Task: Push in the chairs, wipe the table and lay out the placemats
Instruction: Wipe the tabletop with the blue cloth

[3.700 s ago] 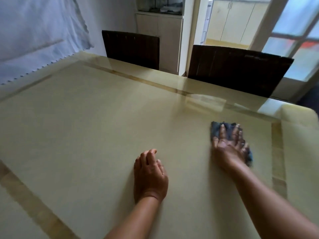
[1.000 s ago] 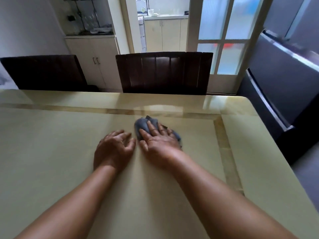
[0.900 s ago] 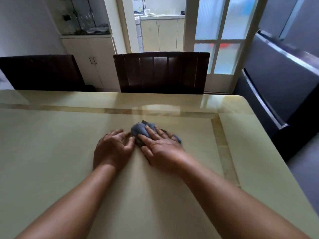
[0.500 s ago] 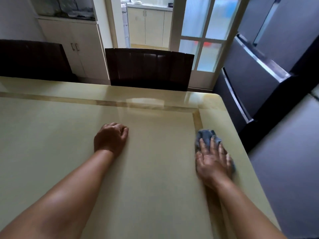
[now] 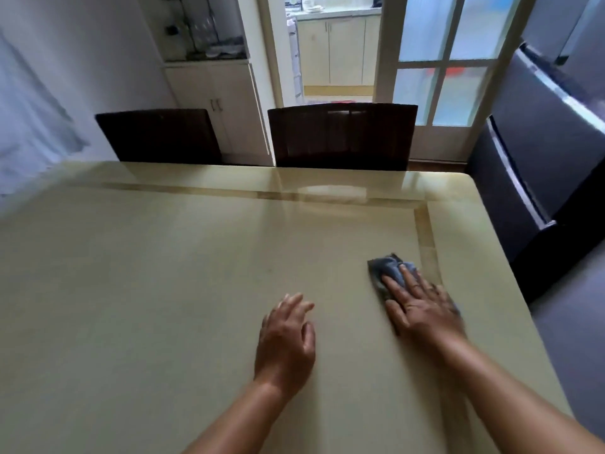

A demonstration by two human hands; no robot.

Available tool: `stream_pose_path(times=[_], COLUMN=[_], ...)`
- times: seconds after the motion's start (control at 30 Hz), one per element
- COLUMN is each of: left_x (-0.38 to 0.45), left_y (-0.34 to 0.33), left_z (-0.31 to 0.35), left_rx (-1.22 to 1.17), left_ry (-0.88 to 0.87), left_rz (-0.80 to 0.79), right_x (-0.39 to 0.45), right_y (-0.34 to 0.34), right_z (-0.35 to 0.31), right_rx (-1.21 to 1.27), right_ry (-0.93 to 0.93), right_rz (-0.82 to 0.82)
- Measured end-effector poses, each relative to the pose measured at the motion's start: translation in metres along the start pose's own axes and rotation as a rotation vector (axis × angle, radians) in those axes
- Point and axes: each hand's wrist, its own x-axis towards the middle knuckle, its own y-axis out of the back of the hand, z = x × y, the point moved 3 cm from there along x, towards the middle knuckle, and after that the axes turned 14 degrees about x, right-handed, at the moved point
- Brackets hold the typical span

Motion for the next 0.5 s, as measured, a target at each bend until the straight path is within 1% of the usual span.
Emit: stream_pose_path(times=[0.07, 0.13, 0.17, 0.2, 0.27, 0.3, 0.33, 0.37, 0.43, 0.47, 0.5], left_x=[-0.026, -0.037, -0.037, -0.036, -0.031, -0.028, -0.025, -0.022, -0.017, -0.016, -0.016], left_y=[0.001, 0.003, 0.005, 0.007, 0.011, 0.012, 0.014, 0.013, 0.007, 0.004, 0.002], left_z=[-0.016, -0.030, -0.033, -0.035, -0.036, -0.038, -0.040, -0.043, -0.048, -0.050, -0.051], left_rx=[0.004, -0.039, -0.055, -0.067, -0.093, -0.112, -0.132, -0.136, -0.108, -0.089, -0.072], left_ry=[0.000, 0.076, 0.116, 0.141, 0.178, 0.204, 0.235, 0.257, 0.267, 0.268, 0.268], left_rz=[0.029, 0.074, 0.100, 0.133, 0.207, 0.228, 0.232, 0.234, 0.230, 0.225, 0.228], right_x=[0.007, -0.002, -0.009, -0.021, -0.052, -0.065, -0.069, -0.065, -0.038, -0.020, 0.001], right_y=[0.001, -0.011, -0.023, -0.038, -0.070, -0.080, -0.082, -0.084, -0.069, -0.059, -0.049], right_z=[-0.011, -0.040, -0.060, -0.082, -0.119, -0.130, -0.135, -0.134, -0.129, -0.125, -0.118], right_rx=[0.043, 0.067, 0.052, 0.036, -0.030, -0.031, -0.030, -0.074, -0.104, -0.106, -0.080], right_ry=[-0.127, -0.134, -0.083, 0.015, 0.322, 0.393, 0.424, 0.471, 0.559, 0.587, 0.555], right_rz=[0.047, 0.044, 0.016, -0.009, -0.021, -0.050, -0.118, -0.149, -0.221, -0.245, -0.208])
